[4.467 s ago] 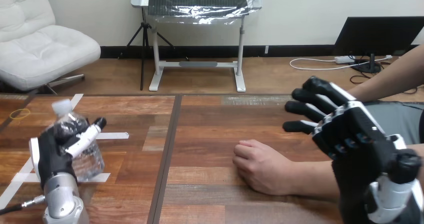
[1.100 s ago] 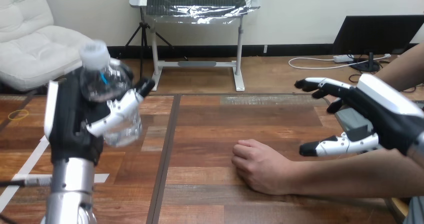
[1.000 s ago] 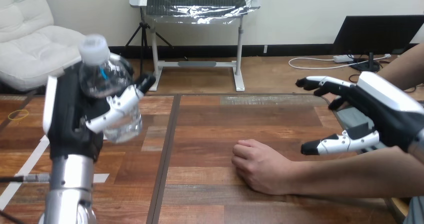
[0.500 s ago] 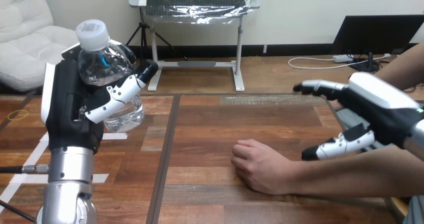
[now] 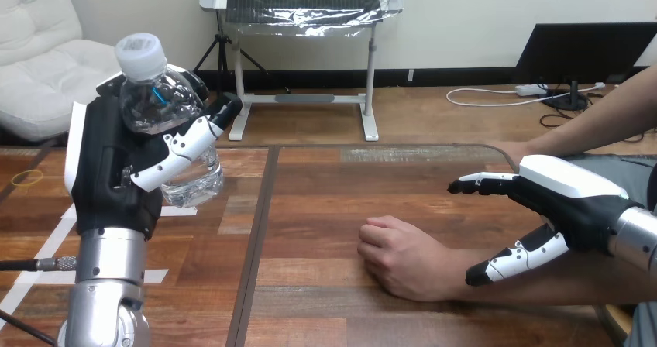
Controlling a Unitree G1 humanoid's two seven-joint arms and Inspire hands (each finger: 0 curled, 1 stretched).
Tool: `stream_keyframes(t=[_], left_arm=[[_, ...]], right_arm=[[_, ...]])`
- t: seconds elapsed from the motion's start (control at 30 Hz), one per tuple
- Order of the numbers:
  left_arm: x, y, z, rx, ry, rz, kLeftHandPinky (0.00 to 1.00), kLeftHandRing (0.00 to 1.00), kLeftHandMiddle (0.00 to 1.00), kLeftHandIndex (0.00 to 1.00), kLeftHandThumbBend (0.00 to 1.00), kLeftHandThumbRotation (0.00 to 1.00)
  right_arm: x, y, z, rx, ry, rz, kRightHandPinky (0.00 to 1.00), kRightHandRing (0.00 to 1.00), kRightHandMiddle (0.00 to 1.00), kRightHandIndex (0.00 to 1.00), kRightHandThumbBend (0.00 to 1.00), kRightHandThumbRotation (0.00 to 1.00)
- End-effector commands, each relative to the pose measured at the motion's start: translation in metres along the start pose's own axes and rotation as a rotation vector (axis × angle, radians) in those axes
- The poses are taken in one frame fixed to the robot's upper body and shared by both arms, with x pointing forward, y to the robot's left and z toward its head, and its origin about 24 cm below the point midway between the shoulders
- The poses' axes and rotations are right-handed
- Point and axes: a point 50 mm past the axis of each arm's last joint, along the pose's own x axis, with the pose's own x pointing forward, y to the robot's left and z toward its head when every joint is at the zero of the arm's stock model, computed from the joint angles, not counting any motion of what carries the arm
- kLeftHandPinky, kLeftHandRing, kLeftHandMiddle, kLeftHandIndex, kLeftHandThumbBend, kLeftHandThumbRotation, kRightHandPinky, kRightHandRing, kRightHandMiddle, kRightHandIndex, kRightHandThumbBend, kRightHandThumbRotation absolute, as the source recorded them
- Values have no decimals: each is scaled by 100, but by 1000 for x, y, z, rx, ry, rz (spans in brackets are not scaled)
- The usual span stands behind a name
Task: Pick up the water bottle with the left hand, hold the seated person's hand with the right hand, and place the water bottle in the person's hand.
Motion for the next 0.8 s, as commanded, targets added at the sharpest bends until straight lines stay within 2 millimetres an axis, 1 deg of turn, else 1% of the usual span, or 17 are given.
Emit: stream_keyframes(t=[0.0, 0.47, 0.77], left_arm=[[18, -5, 22, -16, -107, -17, 17, 22, 27, 32, 53, 0], [21, -4, 24, -16, -92, -21, 17, 22, 28, 33, 52, 0], [22, -4, 23, -35, -86, -30, 17, 22, 28, 33, 52, 0]], right_arm=[[4, -26, 4, -61, 1, -32, 91, 88, 88, 88, 100, 48], [7, -23, 2, -74, 56, 41, 92, 89, 90, 89, 100, 48], [8, -21, 2, -83, 72, 78, 93, 90, 90, 89, 100, 45]])
